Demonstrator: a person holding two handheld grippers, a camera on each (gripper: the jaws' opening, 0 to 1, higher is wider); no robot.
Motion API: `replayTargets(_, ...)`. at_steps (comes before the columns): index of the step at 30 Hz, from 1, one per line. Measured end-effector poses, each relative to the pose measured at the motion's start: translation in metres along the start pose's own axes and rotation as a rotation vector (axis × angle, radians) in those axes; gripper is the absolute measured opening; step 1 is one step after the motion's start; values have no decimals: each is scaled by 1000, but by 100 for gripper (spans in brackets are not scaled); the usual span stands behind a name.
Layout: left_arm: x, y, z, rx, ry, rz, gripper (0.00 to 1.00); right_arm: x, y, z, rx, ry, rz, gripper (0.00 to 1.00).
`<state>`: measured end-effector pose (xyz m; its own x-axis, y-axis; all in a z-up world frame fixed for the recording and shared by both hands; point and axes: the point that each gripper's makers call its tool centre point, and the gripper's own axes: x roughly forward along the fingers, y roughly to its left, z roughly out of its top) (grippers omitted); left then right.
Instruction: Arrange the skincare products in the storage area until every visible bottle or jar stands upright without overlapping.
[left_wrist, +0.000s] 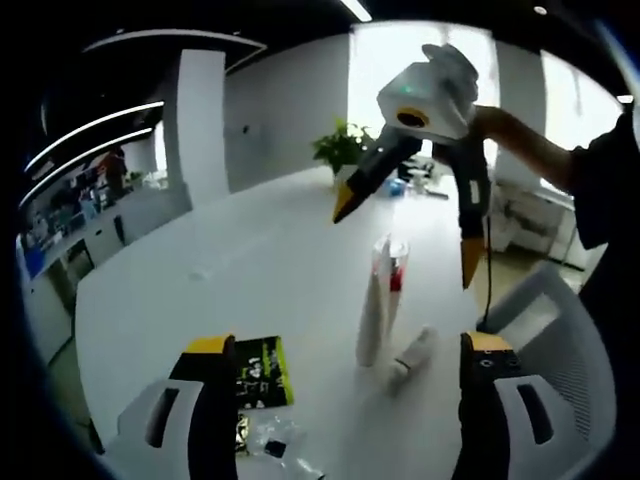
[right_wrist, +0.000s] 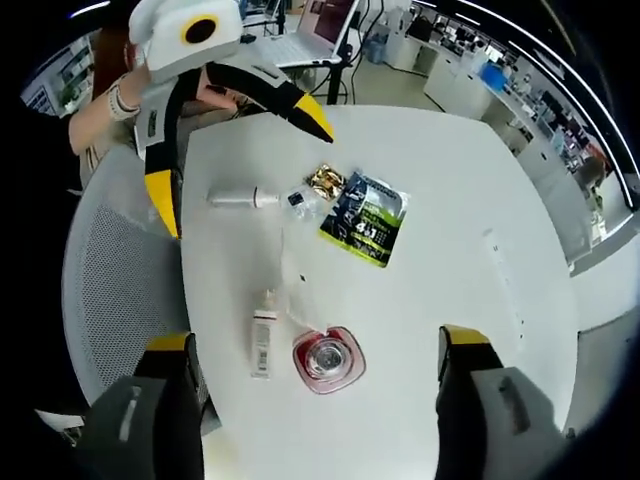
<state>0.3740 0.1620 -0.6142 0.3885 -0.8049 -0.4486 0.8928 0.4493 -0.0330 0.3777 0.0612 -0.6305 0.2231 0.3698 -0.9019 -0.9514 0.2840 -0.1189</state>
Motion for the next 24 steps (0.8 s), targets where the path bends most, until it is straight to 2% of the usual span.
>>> replayTargets(12,-10,1,-10,-10,26,36,97,-5,5,-14,58,-24,-13,100)
replayTargets(15,-12,-3,-14,-4,31,31,97,-5,8,-15,91,-50,-17,100)
replayTargets(24,-16,-7,-25,-11,60,47,97,-1,14,-29,134,-46,-18,100)
